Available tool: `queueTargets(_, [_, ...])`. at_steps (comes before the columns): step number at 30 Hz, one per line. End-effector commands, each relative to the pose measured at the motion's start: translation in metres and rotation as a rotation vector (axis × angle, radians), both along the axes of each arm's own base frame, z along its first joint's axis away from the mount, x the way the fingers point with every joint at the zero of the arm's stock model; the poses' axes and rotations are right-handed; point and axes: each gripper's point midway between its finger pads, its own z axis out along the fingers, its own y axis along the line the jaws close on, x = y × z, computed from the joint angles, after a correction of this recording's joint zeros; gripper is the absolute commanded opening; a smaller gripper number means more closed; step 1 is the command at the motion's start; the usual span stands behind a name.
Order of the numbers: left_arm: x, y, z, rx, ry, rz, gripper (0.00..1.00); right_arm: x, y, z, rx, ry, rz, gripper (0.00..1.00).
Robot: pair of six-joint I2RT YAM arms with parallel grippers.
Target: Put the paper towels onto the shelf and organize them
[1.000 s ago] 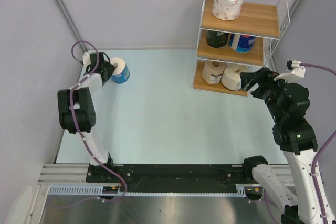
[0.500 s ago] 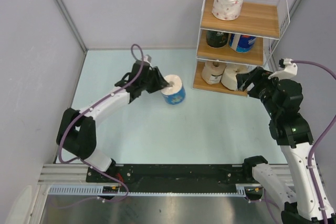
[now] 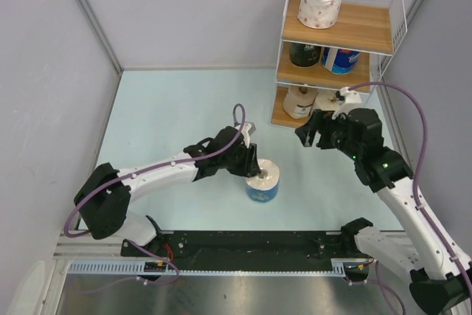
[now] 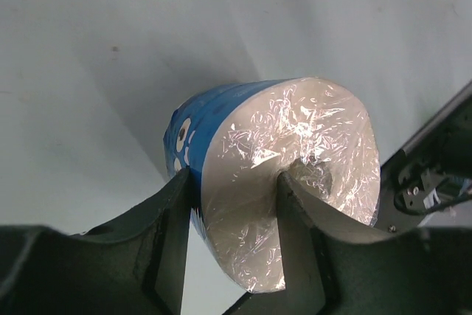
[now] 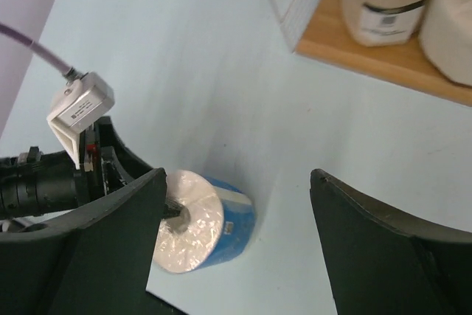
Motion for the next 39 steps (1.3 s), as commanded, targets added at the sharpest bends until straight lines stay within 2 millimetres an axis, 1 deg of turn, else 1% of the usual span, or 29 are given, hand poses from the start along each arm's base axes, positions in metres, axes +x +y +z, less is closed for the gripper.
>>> queueTargets(1, [-0.01, -0.034, 0.039, -0.116, -0.123, -0.12, 0.48, -0.009, 0.039, -0.024, -0.071, 0.046, 0.175, 0.84])
queueTargets(3, [-0.012, -0.033, 0.04, -0.111, -0.13, -0.123, 0.53, -0.015, 0.052, -0.037, -0.086, 0.088, 0.235, 0.85])
queueTargets(4, [-0.01, -0.031, 0.04, -0.102, -0.138, -0.111, 0.56, -0.019, 0.063, -0.047, -0.097, 0.117, 0.277, 0.85])
queueTargets(5, [-0.009, -0.029, 0.045, -0.102, -0.155, -0.102, 0.62, -0.024, 0.071, -0.052, -0.098, 0.133, 0.315, 0.85])
queueTargets(7, [-0.006, -0.024, 0.049, -0.087, -0.173, -0.089, 0.68, -0.03, 0.082, -0.062, -0.109, 0.161, 0.351, 0.85])
queueTargets(8, [-0.001, -0.022, 0.057, -0.084, -0.202, -0.069, 0.71, -0.035, 0.089, -0.068, -0.127, 0.169, 0.369, 0.86])
queueTargets(10, [0.001, -0.017, 0.062, -0.068, -0.217, -0.053, 0.74, -0.037, 0.094, -0.076, -0.151, 0.174, 0.356, 0.86])
queueTargets(11, [0.004, -0.016, 0.066, -0.067, -0.23, -0.043, 0.76, -0.042, 0.099, -0.08, -0.159, 0.179, 0.37, 0.86])
queueTargets(12, [0.002, -0.013, 0.07, -0.065, -0.231, -0.045, 0.76, -0.045, 0.101, -0.084, -0.164, 0.189, 0.372, 0.86])
queueTargets(14, [0.011, -0.006, 0.077, -0.044, -0.267, 0.005, 0.77, -0.05, 0.104, -0.089, -0.172, 0.199, 0.38, 0.87])
queueTargets(17, [0.014, 0.009, 0.084, -0.027, -0.293, 0.055, 0.81, -0.055, 0.105, -0.097, -0.176, 0.215, 0.38, 0.87])
queueTargets(18, [0.02, 0.018, 0.087, -0.022, -0.305, 0.097, 0.82, -0.058, 0.106, -0.099, -0.175, 0.218, 0.384, 0.86])
queueTargets(19, [0.022, 0.025, 0.081, -0.014, -0.293, 0.115, 0.83, -0.059, 0.105, -0.104, -0.182, 0.226, 0.38, 0.87])
queueTargets(20, [0.025, 0.03, 0.08, -0.024, -0.278, 0.144, 0.82, -0.059, 0.104, -0.106, -0.184, 0.23, 0.376, 0.87])
queueTargets(21, [0.033, 0.039, 0.078, -0.035, -0.259, 0.176, 0.82, -0.06, 0.104, -0.11, -0.191, 0.239, 0.375, 0.87])
queueTargets(23, [0.037, 0.053, 0.068, -0.038, -0.227, 0.217, 0.82, -0.062, 0.103, -0.119, -0.199, 0.254, 0.368, 0.87])
queueTargets(24, [0.043, 0.062, 0.065, -0.035, -0.221, 0.246, 0.82, -0.063, 0.103, -0.121, -0.201, 0.26, 0.37, 0.87])
queueTargets(27, [0.048, 0.078, 0.061, -0.014, -0.218, 0.284, 0.82, -0.065, 0.104, -0.131, -0.209, 0.274, 0.374, 0.87])
queueTargets(29, [0.051, 0.085, 0.064, -0.012, -0.229, 0.299, 0.82, -0.065, 0.104, -0.139, -0.215, 0.284, 0.374, 0.87])
queueTargets(32, [0.053, 0.088, 0.064, -0.011, -0.229, 0.308, 0.82, -0.065, 0.106, -0.149, -0.238, 0.304, 0.379, 0.87])
queueTargets(39, [0.053, 0.08, 0.053, -0.035, -0.185, 0.308, 0.82, -0.063, 0.101, -0.175, -0.327, 0.353, 0.356, 0.86])
